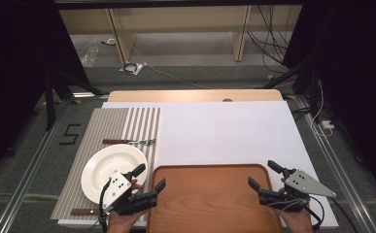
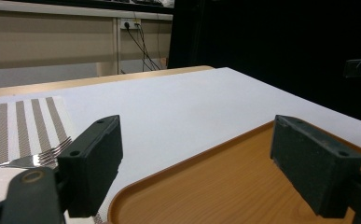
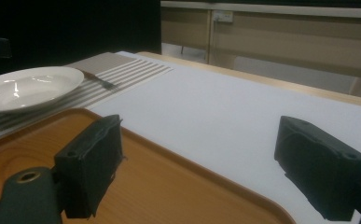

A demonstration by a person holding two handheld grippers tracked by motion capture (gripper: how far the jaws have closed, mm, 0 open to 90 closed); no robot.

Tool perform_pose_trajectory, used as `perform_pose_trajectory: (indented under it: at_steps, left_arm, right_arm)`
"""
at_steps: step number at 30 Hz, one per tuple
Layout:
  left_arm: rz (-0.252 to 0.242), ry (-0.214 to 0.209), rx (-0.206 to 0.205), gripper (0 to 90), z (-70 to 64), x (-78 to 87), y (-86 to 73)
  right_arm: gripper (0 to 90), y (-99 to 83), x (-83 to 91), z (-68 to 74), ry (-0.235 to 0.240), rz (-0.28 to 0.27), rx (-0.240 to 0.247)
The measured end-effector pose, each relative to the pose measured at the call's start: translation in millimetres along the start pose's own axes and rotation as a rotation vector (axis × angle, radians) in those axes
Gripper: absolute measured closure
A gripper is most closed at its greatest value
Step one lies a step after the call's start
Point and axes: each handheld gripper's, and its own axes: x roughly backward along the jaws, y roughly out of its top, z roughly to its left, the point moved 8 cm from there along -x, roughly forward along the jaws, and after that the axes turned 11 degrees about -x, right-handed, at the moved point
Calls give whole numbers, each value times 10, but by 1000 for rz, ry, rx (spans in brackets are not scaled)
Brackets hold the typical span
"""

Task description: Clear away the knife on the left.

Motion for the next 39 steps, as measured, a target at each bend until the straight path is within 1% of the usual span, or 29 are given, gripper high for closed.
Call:
perform_pose_trajectory:
  at_steps: [2,6,11,12,13,14,19,20,23,24,25,26,27,28,29,30,31,32,33,34,35,36,39]
  left_arm:
    - [1,0,1,169,0,-1,-1]
    - [6,7,-15,168,8,10,1]
    - [15,5,-21,168,8,14,1]
    - [33,4,-31,168,7,14,-6]
    - [33,4,-31,166,7,14,-6]
    - [46,6,-41,166,9,16,-8]
    - [64,0,-35,166,16,21,-6]
    - [75,1,-39,166,26,21,-9]
    - [83,0,-44,166,28,22,-12]
    - [94,-8,-49,166,28,22,-16]
    - [94,-8,-49,166,28,22,-16]
    - [110,-16,-55,166,34,22,-17]
    - [110,-16,-55,166,34,22,-17]
    - [126,-32,-40,166,34,29,-10]
    - [126,-32,-40,166,34,29,-10]
    - [138,-45,-20,166,34,41,5]
    - [148,-42,-24,167,38,49,13]
    - [159,-39,-36,171,40,63,22]
    - [165,-43,-40,171,40,78,31]
    - [175,-56,-23,171,47,103,41]
    - [175,-56,-23,171,47,103,41]
    - [187,-62,-16,171,60,125,37]
    - [201,-62,-19,171,79,141,26]
  right_arm:
    - [161,-2,3,-1,0,2,-1]
    - [162,-1,4,0,0,0,-2]
    - [162,-3,2,2,-1,2,-2]
    - [162,-4,1,2,-1,3,-2]
    - [162,-4,1,2,-1,3,-2]
    - [163,-4,3,1,-2,3,-4]
    - [163,0,1,0,-2,-1,-4]
    - [163,-3,3,2,-1,1,-5]
    - [164,-2,4,3,-2,0,-5]
    - [164,-1,5,3,-3,-1,-4]
    - [164,-1,5,3,-3,-1,-4]
    - [164,5,5,-3,-4,-6,-3]
    - [164,5,5,-3,-4,-6,-3]
    - [164,3,11,-12,-7,1,-4]
    - [164,3,11,-12,-7,1,-4]
    - [165,3,12,-13,-7,1,-6]
    - [165,3,11,-9,-6,0,-4]
    - [165,6,5,-3,-3,-5,-4]
    - [165,6,5,-3,-3,-5,-4]
    - [165,4,1,1,-2,-4,-4]
    - [165,4,1,1,-2,-4,-4]
    - [165,5,1,5,-1,-6,-6]
    - [166,7,1,7,1,-7,-6]
